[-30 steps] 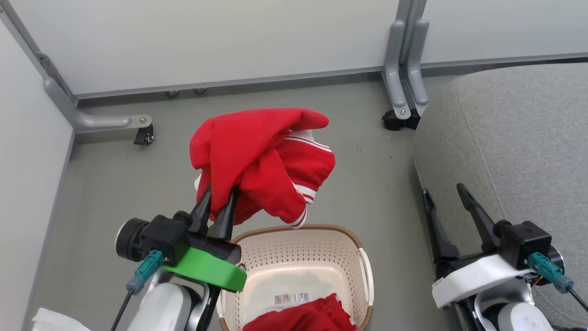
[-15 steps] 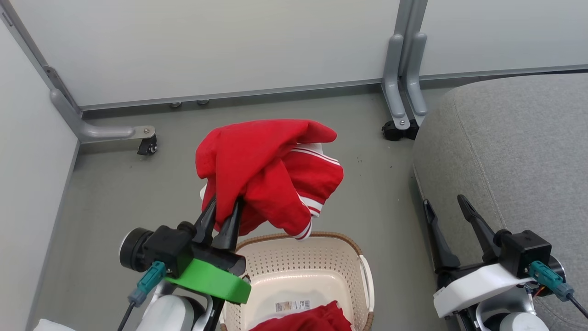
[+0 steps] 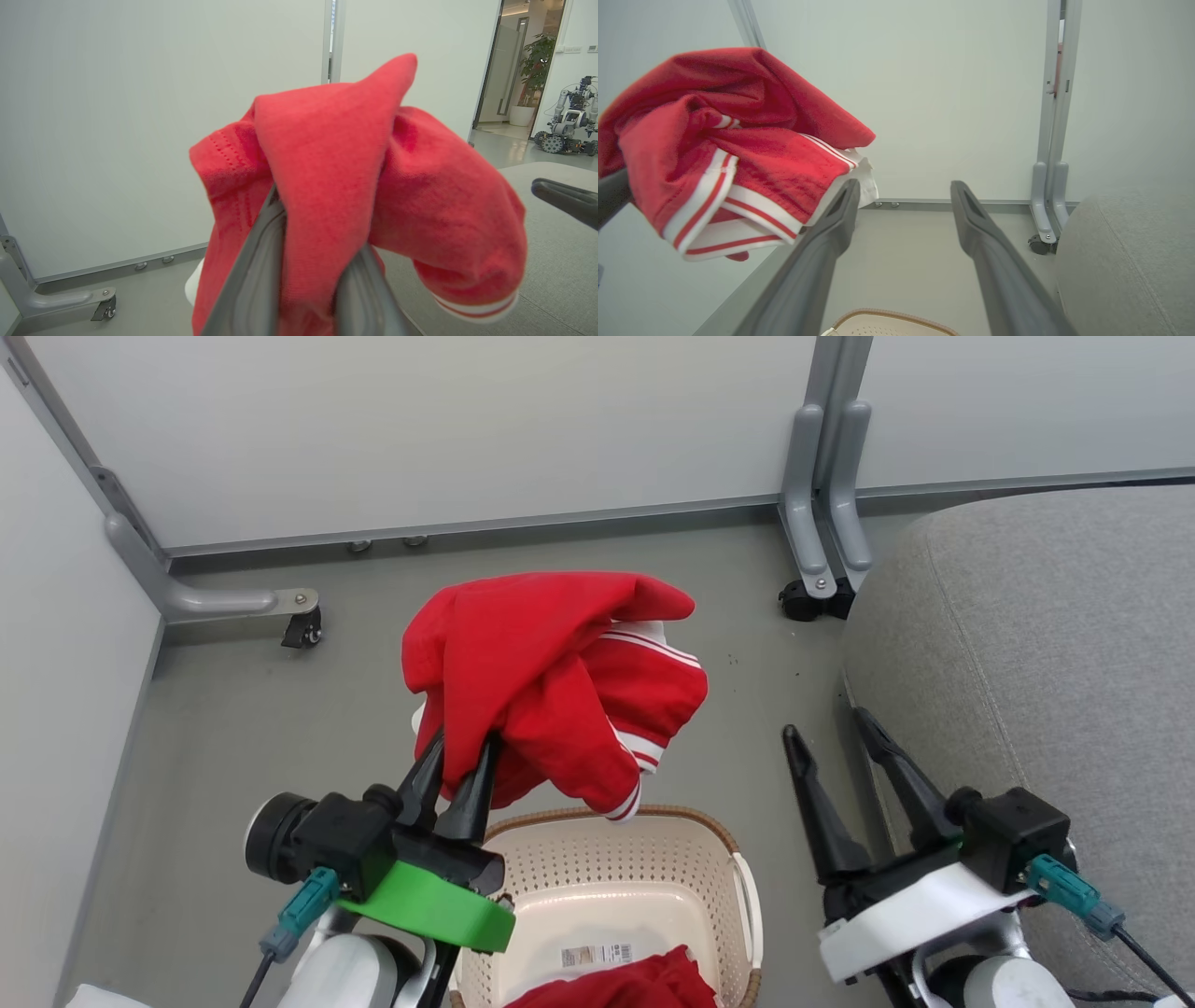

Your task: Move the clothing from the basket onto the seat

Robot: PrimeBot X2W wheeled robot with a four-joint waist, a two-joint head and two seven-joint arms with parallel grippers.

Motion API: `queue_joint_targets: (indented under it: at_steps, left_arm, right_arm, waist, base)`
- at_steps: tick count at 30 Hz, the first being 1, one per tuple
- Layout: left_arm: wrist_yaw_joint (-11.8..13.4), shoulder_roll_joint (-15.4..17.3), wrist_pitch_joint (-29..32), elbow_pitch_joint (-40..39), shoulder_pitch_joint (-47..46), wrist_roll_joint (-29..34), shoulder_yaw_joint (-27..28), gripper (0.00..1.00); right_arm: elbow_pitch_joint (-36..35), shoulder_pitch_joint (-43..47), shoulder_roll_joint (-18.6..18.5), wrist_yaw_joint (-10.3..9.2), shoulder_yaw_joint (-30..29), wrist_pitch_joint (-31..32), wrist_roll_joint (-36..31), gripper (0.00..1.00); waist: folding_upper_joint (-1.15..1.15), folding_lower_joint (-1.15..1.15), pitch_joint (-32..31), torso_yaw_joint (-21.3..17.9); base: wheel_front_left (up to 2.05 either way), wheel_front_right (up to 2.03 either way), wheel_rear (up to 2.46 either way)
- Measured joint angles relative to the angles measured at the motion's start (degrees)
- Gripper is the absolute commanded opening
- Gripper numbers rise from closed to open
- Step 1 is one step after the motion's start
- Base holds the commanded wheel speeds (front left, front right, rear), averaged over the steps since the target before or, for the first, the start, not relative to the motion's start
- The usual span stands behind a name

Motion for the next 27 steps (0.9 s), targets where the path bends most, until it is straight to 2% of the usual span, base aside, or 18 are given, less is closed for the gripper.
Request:
queue_joint_targets:
  at_steps: [7,11,15,27]
  left_arm:
    - [0.1,0.0,-0.1,-0.7,-0.4,0.1,-0.5,0.00]
    - [0.1,0.0,-0.3,-1.0,-1.1,0.4,-0.8,0.00]
    - [0.1,-0.4,-0.3,-1.2,-1.7,0.5,-1.6,0.00]
    - [-0.2,-1.1,-0.5,-1.2,-2.7,0.6,-4.0,0.00]
  right_arm:
    - [-5.8,-4.2,0.0,0.00,10.5,1.1,5.2,1.00]
    - [-6.0,-7.1,0.0,0.00,17.0,2.5,7.1,1.00]
    - [-2.1,-9.8,-0.4,0.00,20.5,2.9,6.8,1.00]
    - [12.9,-17.8,-0.1,0.00,22.8,-0.6,5.1,1.00]
  waist:
    - [0.00,0.00,0.6,0.8]
    - [0.00,0.00,1.0,1.4]
    - [0.00,0.00,1.4,2.1]
    - [0.00,0.00,2.4,4.9]
  base:
    - [0.00,0.00,0.00]
    - [0.00,0.00,0.00]
    - [0.00,0.00,0.00]
    - [0.00,0.00,0.00]
